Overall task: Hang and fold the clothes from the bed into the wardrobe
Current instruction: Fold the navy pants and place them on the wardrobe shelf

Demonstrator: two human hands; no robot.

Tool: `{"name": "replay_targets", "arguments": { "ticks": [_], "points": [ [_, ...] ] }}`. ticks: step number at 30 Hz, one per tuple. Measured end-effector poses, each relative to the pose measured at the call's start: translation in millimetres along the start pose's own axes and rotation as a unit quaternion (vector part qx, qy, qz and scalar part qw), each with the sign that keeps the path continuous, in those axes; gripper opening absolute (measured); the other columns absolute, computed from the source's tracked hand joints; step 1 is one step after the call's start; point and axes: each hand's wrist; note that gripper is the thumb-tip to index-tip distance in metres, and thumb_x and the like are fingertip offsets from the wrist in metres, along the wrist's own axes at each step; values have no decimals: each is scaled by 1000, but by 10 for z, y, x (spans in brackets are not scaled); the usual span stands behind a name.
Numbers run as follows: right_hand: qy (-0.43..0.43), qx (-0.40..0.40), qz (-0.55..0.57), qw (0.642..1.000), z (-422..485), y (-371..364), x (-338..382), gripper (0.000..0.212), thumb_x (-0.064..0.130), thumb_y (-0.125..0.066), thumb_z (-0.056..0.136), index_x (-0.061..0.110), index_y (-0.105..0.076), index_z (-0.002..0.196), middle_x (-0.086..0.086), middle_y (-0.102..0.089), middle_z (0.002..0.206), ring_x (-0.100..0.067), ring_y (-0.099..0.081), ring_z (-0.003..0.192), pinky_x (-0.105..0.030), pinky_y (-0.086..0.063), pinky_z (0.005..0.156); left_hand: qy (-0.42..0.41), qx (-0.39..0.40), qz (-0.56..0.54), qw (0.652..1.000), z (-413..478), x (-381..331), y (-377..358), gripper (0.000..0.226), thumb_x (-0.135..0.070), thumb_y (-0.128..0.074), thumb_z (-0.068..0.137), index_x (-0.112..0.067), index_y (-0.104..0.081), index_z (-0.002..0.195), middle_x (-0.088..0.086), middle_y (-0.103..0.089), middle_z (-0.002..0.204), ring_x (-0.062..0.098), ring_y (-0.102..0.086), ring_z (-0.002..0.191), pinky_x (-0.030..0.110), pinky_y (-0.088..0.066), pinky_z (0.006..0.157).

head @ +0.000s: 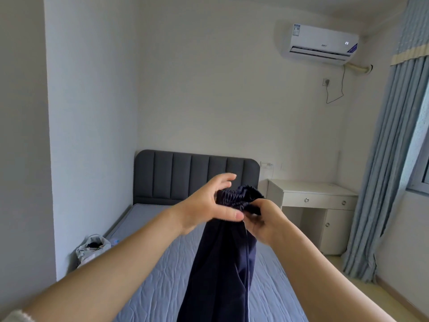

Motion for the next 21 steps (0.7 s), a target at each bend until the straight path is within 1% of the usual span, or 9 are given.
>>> {"name": "replay_targets", "arguments": {
  "ticks": [2, 4, 8, 11, 14, 15, 17, 19, 21],
  "points": [
    [-5, 11, 16, 1000, -9, -32, -17, 13, -1, -40, 94, -4, -47, 104, -21, -57, 78, -26, -59, 65, -30, -51, 39, -35, -23, 77, 996, -18, 120, -90, 92, -17, -82, 62, -48, -29, 130, -23, -31, 134, -7, -35, 122, 5, -36, 92],
    [-15, 28, 16, 999, -30, -61, -45, 11, -1, -41, 94, -4, -48, 103, -23, -58, 82, -29, -60, 70, -34, -51, 48, -65, -71, 146, 985, -7, 205, -130, 97, -8, -79, 65, -47, -22, 133, -20, -24, 137, -5, -30, 122, -5, -31, 81],
    [-22, 53, 14, 998, -69, -92, -71, 7, -2, -42, 94, -2, -48, 94, -24, -60, 80, -31, -61, 69, -36, -55, 48, -75, -138, 187, 970, 44, 284, -135, 102, -6, -75, 65, -42, -15, 140, -16, -10, 142, 5, -22, 126, 1, -29, 84],
    [-12, 65, -11, 998, -101, -136, -61, 14, -4, -37, 93, -2, -45, 104, -24, -61, 80, -32, -62, 69, -32, -54, 41, -44, -153, 238, 958, 82, 322, -146, 101, -12, -71, 67, -40, -9, 141, -16, -6, 138, 14, -27, 121, 23, -36, 96],
    [35, 73, -102, 991, -150, -173, 27, 16, -9, -34, 89, -1, -46, 94, -18, -66, 62, -30, -67, 58, -30, -55, 45, -32, -186, 218, 957, 86, 395, -116, 87, 2, -62, 67, -35, -23, 136, 1, -19, 134, 4, -41, 97, 12, -42, 74],
    [75, 74, -148, 983, -154, -173, 65, 15, -8, -37, 88, 2, -46, 91, -17, -66, 65, -26, -67, 57, -29, -55, 47, -25, -205, 188, 960, 75, 415, -91, 84, 6, -60, 66, -36, -28, 132, 2, -23, 130, -2, -40, 92, 11, -42, 66],
    [214, 58, -311, 924, -117, -141, 129, 16, 0, -52, 86, 15, -47, 86, -10, -66, 85, -17, -64, 64, -26, -54, 56, -22, -226, 137, 964, 67, 447, -21, 81, 8, -60, 65, -40, -32, 124, 1, -28, 125, 1, -42, 91, 13, -41, 59],
    [337, 67, -489, 802, -94, -112, 143, 23, 17, -64, 80, 34, -50, 82, 10, -61, 94, -12, -56, 83, -27, -47, 74, -29, -216, 102, 971, 93, 430, 53, 82, 8, -62, 64, -45, -31, 118, 0, -32, 124, 11, -48, 94, 16, -43, 59],
    [385, 82, -607, 690, -81, -102, 94, 20, 34, -67, 75, 44, -50, 77, 25, -56, 93, -15, -45, 103, -31, -29, 88, -34, -214, 61, 974, 124, 361, 118, 82, 7, -63, 64, -46, -32, 117, -3, -35, 123, 16, -52, 98, 19, -44, 62]
  ]
}}
Point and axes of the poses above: each hand's wrist, its own z-axis towards the middle knuckle, its own y-axis out of the back of the hand, x = y × z
